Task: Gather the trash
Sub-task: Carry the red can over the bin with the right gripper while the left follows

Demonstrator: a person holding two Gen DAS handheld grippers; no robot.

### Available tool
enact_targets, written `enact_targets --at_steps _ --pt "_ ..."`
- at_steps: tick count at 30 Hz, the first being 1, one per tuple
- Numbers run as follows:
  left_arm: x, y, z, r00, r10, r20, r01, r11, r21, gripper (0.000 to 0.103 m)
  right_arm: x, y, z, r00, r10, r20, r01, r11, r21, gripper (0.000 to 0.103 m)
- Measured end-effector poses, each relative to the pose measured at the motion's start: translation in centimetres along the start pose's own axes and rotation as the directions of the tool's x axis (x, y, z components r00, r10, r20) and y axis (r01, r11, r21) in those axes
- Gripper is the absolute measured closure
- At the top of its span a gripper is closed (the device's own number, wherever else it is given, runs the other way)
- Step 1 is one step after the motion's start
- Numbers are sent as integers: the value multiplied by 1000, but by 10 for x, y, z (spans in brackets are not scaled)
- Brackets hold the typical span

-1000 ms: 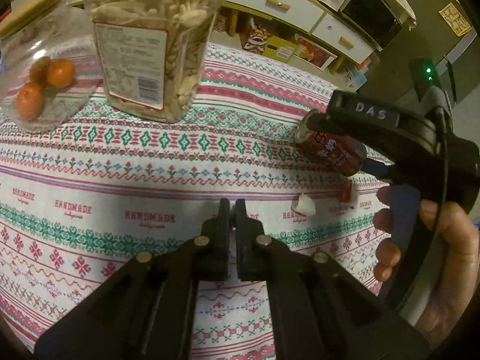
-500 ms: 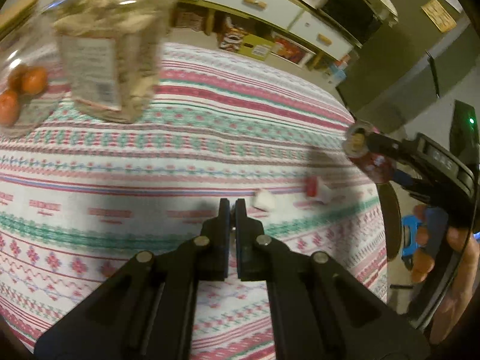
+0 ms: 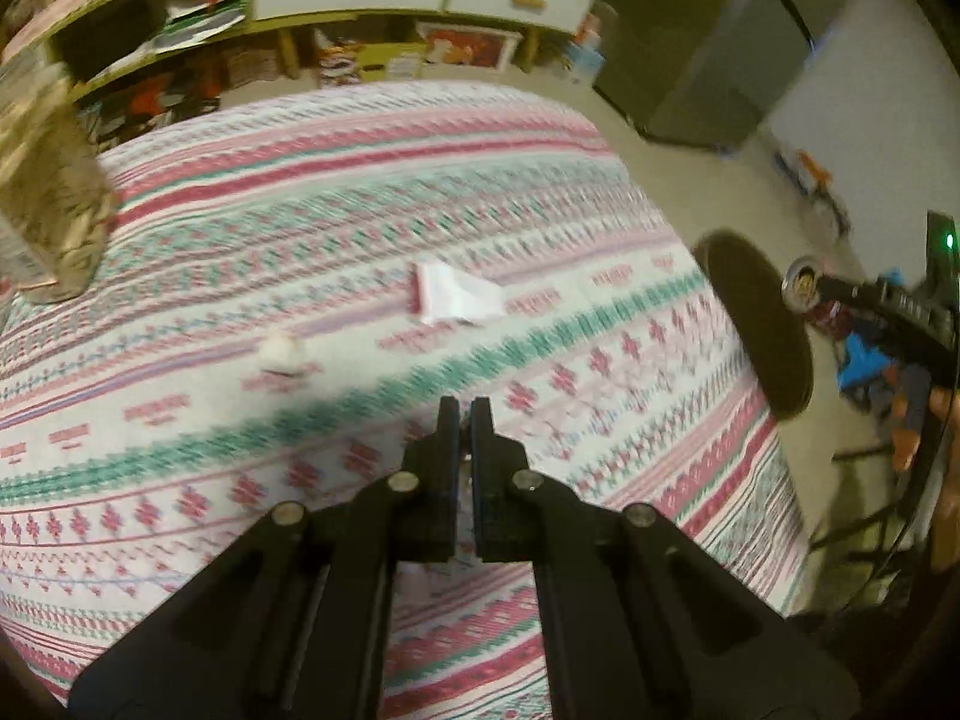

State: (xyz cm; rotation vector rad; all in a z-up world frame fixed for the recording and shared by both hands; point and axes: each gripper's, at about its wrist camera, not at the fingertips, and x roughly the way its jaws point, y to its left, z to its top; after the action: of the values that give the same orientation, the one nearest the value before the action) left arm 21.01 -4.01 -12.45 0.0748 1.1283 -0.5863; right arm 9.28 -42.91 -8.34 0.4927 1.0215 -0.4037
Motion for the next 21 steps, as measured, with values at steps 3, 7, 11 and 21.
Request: enact_targets --at_steps 3,7,11,21 --pt "8 -19 -4 1000 23 -16 -23 999 37 99 8 -33 1 999 -50 -15 50 999 14 14" --pt "18 -32 -7 999 34 -31 -32 999 43 99 24 -68 -2 996 -59 -60 61 997 38 14" --pt "25 -41 -10 999 36 -39 -35 999 37 99 45 -92 -5 992 -74 -105 80 995 59 14" --pt "25 -143 23 995 -97 0 95 981 166 99 55 -101 -3 992 -36 -120 45 996 76 14"
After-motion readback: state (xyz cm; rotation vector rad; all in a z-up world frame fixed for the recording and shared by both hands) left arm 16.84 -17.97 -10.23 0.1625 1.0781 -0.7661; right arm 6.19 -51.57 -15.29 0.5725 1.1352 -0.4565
